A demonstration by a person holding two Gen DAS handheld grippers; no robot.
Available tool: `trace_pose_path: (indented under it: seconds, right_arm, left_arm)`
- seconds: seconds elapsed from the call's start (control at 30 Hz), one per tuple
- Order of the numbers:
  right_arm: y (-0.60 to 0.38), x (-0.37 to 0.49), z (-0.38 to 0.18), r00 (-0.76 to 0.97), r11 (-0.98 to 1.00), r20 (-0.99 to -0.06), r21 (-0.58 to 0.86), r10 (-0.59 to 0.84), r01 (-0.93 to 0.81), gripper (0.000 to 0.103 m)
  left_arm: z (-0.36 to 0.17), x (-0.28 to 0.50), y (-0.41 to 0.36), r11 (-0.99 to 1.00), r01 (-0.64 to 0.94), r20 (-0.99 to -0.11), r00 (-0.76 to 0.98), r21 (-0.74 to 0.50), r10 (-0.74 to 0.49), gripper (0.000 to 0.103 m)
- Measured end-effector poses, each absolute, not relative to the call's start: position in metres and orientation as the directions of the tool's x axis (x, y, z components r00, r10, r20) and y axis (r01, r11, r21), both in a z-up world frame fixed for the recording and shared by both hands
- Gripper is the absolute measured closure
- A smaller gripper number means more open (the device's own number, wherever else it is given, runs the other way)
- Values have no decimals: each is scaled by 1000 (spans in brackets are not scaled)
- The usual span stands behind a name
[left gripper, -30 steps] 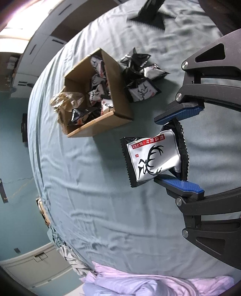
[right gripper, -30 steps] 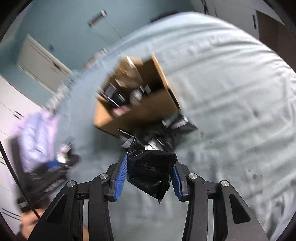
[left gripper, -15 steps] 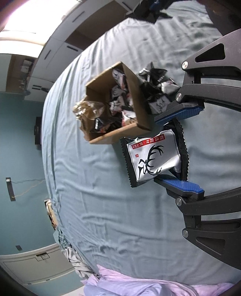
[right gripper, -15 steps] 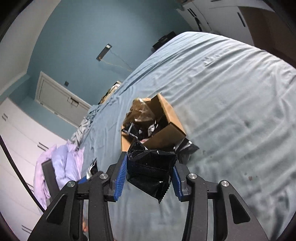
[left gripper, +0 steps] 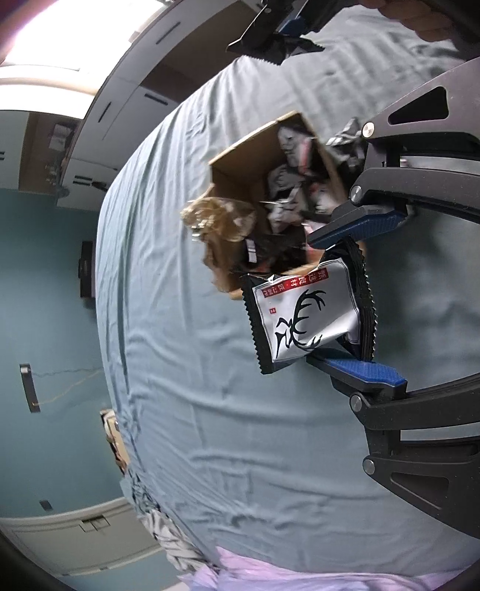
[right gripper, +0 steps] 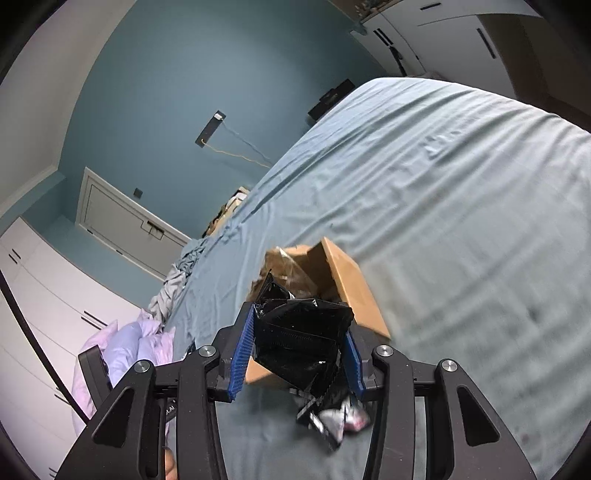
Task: Organize snacks
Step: 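Drop the white packet into the box with the left tool while the right tool carries its packet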
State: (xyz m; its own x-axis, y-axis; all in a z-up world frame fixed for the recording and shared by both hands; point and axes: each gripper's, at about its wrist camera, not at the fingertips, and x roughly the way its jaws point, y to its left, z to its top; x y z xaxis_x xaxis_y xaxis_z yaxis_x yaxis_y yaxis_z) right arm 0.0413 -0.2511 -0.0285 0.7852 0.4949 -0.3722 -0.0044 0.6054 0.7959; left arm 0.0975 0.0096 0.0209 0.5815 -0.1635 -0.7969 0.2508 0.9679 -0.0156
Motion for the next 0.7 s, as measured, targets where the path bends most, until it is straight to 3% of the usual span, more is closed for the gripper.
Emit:
trace_pose_path:
  seconds: [0.33, 0.4, 0.43, 0.7]
  right_arm:
    - [-229, 94, -37, 777, 616, -343, 784, 528, -73, 62]
    - [-226, 100, -42, 770, 610, -344, 789, 538, -74, 62]
    - [-225, 104, -43, 767, 608, -344, 790, 542, -76, 62]
    - [-207, 120, -44, 730, 626, -379, 775, 569, -86, 59]
  left_arm:
    - [1, 143, -24, 936, 352, -785, 583, 10, -211, 43]
    - [-2, 140, -29, 927, 373, -779, 589, 23, -217, 17]
    - [-1, 138, -30, 925, 379, -769, 602, 38, -215, 14]
    - [7, 128, -29, 933, 346, -761, 631, 99, -153, 13]
